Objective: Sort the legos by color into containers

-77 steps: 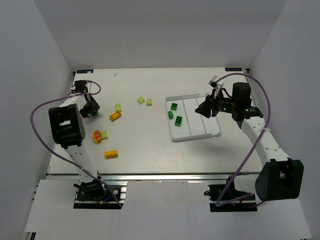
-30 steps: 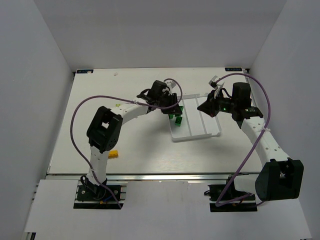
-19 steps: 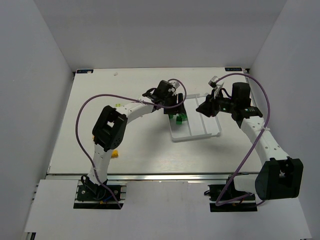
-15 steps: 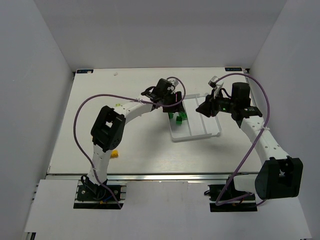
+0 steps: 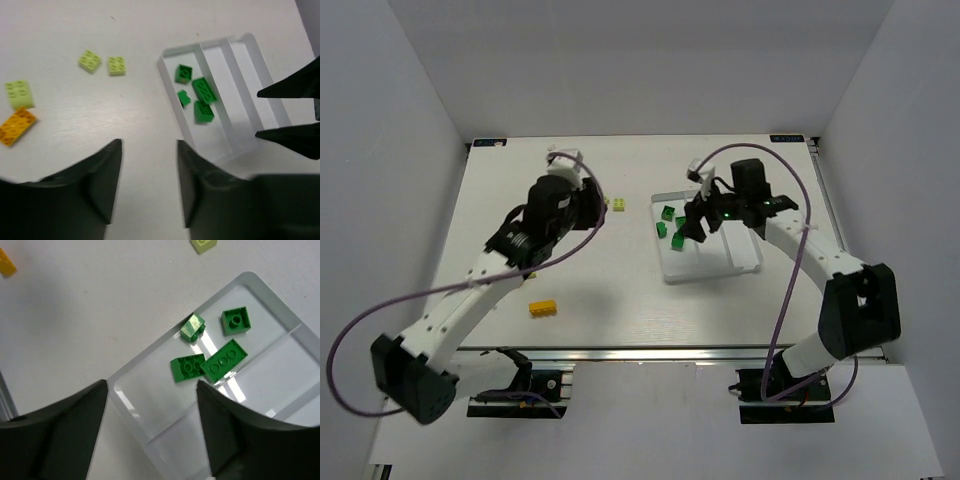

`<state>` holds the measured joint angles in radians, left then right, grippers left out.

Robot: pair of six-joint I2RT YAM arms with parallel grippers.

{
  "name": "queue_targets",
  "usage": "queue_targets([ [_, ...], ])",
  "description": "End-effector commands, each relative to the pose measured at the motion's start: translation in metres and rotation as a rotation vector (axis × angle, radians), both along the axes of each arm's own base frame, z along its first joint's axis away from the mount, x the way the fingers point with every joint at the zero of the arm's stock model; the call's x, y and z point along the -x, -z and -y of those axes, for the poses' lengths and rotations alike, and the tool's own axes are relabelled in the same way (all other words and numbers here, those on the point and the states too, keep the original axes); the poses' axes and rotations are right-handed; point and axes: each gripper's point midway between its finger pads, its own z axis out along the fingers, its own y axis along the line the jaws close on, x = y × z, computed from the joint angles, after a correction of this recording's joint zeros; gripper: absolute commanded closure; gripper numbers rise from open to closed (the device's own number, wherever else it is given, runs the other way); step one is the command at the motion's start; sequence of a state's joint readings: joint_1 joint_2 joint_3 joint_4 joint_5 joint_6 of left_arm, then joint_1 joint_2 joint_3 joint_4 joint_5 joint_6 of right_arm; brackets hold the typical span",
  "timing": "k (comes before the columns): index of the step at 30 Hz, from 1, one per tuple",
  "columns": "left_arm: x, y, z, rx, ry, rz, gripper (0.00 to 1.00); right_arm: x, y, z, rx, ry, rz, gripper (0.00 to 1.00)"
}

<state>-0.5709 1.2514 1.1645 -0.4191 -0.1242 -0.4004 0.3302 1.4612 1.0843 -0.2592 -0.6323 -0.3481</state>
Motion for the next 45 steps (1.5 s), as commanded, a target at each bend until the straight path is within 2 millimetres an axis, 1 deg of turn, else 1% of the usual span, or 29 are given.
queue_targets([
  [1,0.021,0.014,-0.066,-0.138,-0.207,0.045,0.37,-0.032,-0.025,-0.028,0.074,-0.016,0.158,0.19],
  [2,0.026,0.013,-0.077,-0.153,-0.234,0.068,0.30,-0.040,-0.009,-0.036,0.103,-0.029,0.134,0.11],
  [3,0.035,-0.001,-0.090,-0.131,-0.270,0.122,0.28,-0.044,-0.008,-0.046,0.126,-0.061,0.157,0.11],
  [4,0.039,0.011,-0.104,-0.168,-0.322,0.122,0.27,-0.052,-0.020,-0.061,0.134,-0.086,0.192,0.11],
  [5,0.043,0.011,-0.112,-0.178,-0.345,0.141,0.24,-0.059,0.001,-0.073,0.165,-0.120,0.166,0.11],
  [6,0.048,0.006,-0.122,-0.167,-0.378,0.173,0.23,-0.070,-0.011,-0.085,0.162,-0.159,0.228,0.11],
  [7,0.051,0.011,-0.126,-0.176,-0.387,0.174,0.23,-0.073,0.010,-0.095,0.183,-0.201,0.208,0.11],
  [9,0.055,0.007,-0.135,-0.187,-0.415,0.190,0.23,-0.081,0.016,-0.110,0.193,-0.300,0.291,0.11],
  [10,0.056,0.006,-0.138,-0.192,-0.428,0.191,0.22,-0.087,0.025,-0.120,0.202,-0.337,0.318,0.11],
  [12,0.059,0.007,-0.144,-0.200,-0.449,0.196,0.22,-0.097,0.032,-0.130,0.223,-0.372,0.371,0.11],
  [13,0.061,0.006,-0.147,-0.200,-0.459,0.204,0.22,-0.101,0.050,-0.137,0.244,-0.399,0.369,0.11],
  [14,0.062,0.008,-0.149,-0.211,-0.462,0.203,0.22,-0.107,0.042,-0.147,0.241,-0.410,0.393,0.11],
  [15,0.063,0.006,-0.152,-0.215,-0.473,0.206,0.22,-0.113,0.044,-0.151,0.245,-0.412,0.395,0.11],
  [16,0.064,0.004,-0.156,-0.226,-0.491,0.214,0.22,-0.117,0.060,-0.156,0.253,-0.421,0.370,0.11],
  [17,0.064,0.004,-0.158,-0.231,-0.497,0.218,0.22,-0.125,0.049,-0.163,0.244,-0.418,0.395,0.11],
  [18,0.065,0.004,-0.159,-0.235,-0.500,0.218,0.21,-0.129,0.051,-0.166,0.244,-0.419,0.400,0.11],
  [19,0.065,0.004,-0.159,-0.235,-0.500,0.219,0.21,-0.133,0.063,-0.168,0.250,-0.421,0.389,0.11],
  [21,0.065,0.004,-0.160,-0.236,-0.499,0.223,0.21,-0.142,0.062,-0.173,0.243,-0.415,0.415,0.11],
  [22,0.065,0.004,-0.159,-0.238,-0.495,0.222,0.21,-0.143,0.072,-0.176,0.247,-0.421,0.409,0.11],
  [24,0.064,0.006,-0.158,-0.248,-0.488,0.217,0.21,-0.148,0.073,-0.180,0.245,-0.414,0.433,0.11],
  [25,0.063,0.005,-0.158,-0.250,-0.488,0.218,0.21,-0.151,0.081,-0.181,0.252,-0.411,0.428,0.11],
  [27,0.063,0.007,-0.157,-0.252,-0.484,0.215,0.21,-0.155,0.081,-0.184,0.247,-0.407,0.438,0.11],
  [28,0.063,0.007,-0.157,-0.252,-0.480,0.215,0.21,-0.158,0.086,-0.184,0.245,-0.408,0.435,0.11],
  [33,0.063,0.007,-0.154,-0.245,-0.465,0.217,0.21,-0.163,0.094,-0.192,0.227,-0.410,0.442,0.11],
  [36,0.063,0.006,-0.154,-0.242,-0.465,0.220,0.21,-0.165,0.104,-0.198,0.221,-0.409,0.437,0.11],
  [37,0.063,0.006,-0.154,-0.244,-0.463,0.219,0.21,-0.168,0.102,-0.200,0.216,-0.405,0.445,0.11],
  [40,0.063,0.006,-0.153,-0.242,-0.462,0.220,0.21,-0.170,0.109,-0.202,0.209,-0.409,0.442,0.11],
  [41,0.063,0.006,-0.153,-0.240,-0.461,0.221,0.21,-0.172,0.109,-0.203,0.204,-0.406,0.450,0.12],
  [45,0.063,0.005,-0.153,-0.241,-0.457,0.222,0.21,-0.169,0.116,-0.207,0.188,-0.426,0.444,0.16],
])
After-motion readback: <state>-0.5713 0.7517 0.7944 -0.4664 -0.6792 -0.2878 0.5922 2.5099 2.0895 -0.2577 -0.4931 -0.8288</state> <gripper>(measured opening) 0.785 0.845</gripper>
